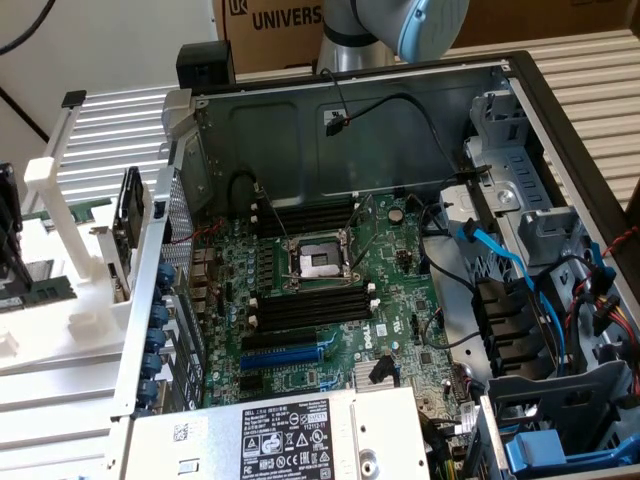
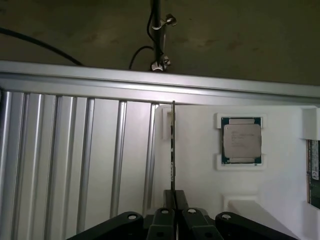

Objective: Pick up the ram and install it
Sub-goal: 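Pick up the ram and move it above insertion slot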

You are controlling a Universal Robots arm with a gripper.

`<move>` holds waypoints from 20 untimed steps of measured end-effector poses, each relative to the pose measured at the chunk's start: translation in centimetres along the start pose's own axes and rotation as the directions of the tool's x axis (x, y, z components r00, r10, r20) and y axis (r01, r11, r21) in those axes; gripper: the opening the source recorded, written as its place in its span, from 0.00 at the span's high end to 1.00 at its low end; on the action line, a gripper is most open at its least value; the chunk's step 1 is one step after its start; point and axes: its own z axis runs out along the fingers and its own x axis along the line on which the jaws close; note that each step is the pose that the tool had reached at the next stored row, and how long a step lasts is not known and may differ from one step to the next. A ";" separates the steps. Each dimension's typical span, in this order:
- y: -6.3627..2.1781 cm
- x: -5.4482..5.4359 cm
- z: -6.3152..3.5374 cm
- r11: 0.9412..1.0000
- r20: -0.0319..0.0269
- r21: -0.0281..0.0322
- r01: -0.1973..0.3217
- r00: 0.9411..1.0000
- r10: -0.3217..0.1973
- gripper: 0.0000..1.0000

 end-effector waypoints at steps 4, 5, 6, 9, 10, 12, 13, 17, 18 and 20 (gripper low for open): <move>0.15 0.0 -1.37 1.000 -0.002 0.000 0.000 1.000 0.000 0.88; 0.18 0.0 -1.76 1.000 -0.003 0.000 -0.001 1.000 0.001 0.88; 0.22 0.0 -3.05 1.000 -0.004 0.000 -0.001 1.000 0.001 0.88; 0.26 0.0 -4.41 1.000 -0.006 0.000 -0.002 1.000 0.002 0.88; 0.26 0.0 -4.84 1.000 -0.006 0.000 -0.002 1.000 0.002 0.88; 0.27 0.0 -5.78 1.000 -0.006 0.000 -0.002 1.000 0.002 0.88; 0.25 0.0 -6.23 1.000 -0.007 0.000 -0.002 1.000 0.002 0.88; -0.33 0.1 -8.10 1.000 -0.009 -0.001 -0.002 1.000 0.002 0.88; -0.44 0.1 -8.43 1.000 -0.009 -0.001 -0.002 1.000 0.002 0.88; -0.46 0.1 -8.45 1.000 -0.009 -0.001 -0.007 1.000 0.007 0.88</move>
